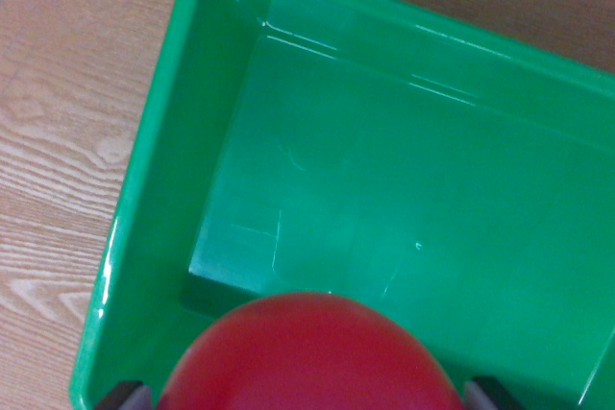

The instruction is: Pick fruit

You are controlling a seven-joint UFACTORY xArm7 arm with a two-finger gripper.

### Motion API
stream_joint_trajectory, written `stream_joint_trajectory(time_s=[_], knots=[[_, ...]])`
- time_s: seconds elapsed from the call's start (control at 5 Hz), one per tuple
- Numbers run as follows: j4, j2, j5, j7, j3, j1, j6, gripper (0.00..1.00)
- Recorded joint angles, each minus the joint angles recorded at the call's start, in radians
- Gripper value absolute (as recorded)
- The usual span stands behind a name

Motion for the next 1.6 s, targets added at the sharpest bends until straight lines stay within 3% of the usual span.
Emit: stream_joint_trajectory(time_s=[0.6,1.6], knots=[[0.032,-0.013,0.0016,-0.002,0.000,-0.0002,0.045,1.00],[0.049,-0.020,0.0025,-0.003,0.001,-0.0004,0.069,1.00]])
